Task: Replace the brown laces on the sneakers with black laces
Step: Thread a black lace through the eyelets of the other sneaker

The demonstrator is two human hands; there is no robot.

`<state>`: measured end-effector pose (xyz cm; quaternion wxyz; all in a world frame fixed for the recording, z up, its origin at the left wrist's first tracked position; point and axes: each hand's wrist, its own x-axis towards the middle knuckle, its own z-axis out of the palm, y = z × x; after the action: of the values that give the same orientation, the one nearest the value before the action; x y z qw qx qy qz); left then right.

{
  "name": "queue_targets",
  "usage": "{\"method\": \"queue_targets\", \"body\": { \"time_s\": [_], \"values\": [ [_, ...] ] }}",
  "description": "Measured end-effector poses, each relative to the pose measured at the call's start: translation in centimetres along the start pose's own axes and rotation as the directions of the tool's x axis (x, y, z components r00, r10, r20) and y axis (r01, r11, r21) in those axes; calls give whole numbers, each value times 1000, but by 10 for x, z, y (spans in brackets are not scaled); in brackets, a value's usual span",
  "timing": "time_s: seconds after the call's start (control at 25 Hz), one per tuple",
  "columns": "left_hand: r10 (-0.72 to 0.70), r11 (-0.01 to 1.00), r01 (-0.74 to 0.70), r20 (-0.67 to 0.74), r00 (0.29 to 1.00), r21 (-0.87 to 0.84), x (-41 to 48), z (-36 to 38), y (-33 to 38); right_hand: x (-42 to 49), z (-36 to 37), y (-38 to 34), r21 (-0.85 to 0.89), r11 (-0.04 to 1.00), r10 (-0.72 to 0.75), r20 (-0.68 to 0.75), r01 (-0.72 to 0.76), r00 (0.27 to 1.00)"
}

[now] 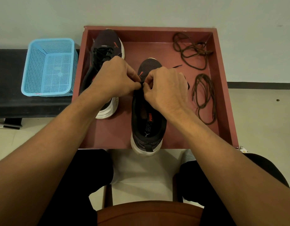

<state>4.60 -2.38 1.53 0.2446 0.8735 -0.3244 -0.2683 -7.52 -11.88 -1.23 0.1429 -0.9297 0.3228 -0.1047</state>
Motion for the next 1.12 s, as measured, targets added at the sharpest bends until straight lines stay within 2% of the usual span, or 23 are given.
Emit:
{"method": "queue_targets", "body": {
  "time_s": [0.2,0.52,0.68,0.92,1.12],
  "values": [
    [0,1000,0,-7,1000,0,1,0,-1,1,2,2,82,997,-11,43,7,999],
    [24,999,-24,-9,1000,28,0,1,2,3,2,-1,-56,998,-18,66,21,998],
    [39,998,-38,-19,999,44,-1,1,3,3,2,-1,-47,999,-7,53,10,999],
    [44,999,-44,-72,996,14,-1,6,0,-3,11,0,288,945,147,43,-153,988],
    [16,998,-19,-58,998,-53,1,10,-4,-1,14,3,335,923,188,39,-190,981]
  ]
}}
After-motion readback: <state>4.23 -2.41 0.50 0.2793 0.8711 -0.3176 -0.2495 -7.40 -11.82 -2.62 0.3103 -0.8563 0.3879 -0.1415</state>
